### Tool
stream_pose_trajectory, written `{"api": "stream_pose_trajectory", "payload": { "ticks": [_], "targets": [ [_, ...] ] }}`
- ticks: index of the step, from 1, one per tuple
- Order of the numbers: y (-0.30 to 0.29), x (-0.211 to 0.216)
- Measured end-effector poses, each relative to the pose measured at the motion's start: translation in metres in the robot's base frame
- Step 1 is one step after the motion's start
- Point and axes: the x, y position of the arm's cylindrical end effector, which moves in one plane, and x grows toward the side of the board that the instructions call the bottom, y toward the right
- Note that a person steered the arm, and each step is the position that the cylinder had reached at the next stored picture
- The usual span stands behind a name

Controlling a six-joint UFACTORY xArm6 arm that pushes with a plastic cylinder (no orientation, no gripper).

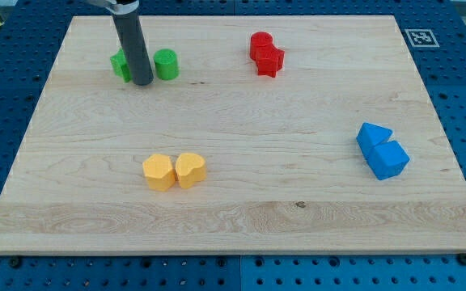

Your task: Push green star slightly upwards

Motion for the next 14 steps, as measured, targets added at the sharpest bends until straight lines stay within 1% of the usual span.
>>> {"api": "stream_pose_trajectory", "payload": {
  "ticks": [1,2,3,5,6,7,14],
  "targets": [
    [-0.003,0.022],
    [-0.037,-0.004],
    [-0.044,-0.036],
    [-0.036,-0.057],
    [-0.023,-0.021],
    [-0.010,0.004],
    [0.003,0.004]
  ]
}}
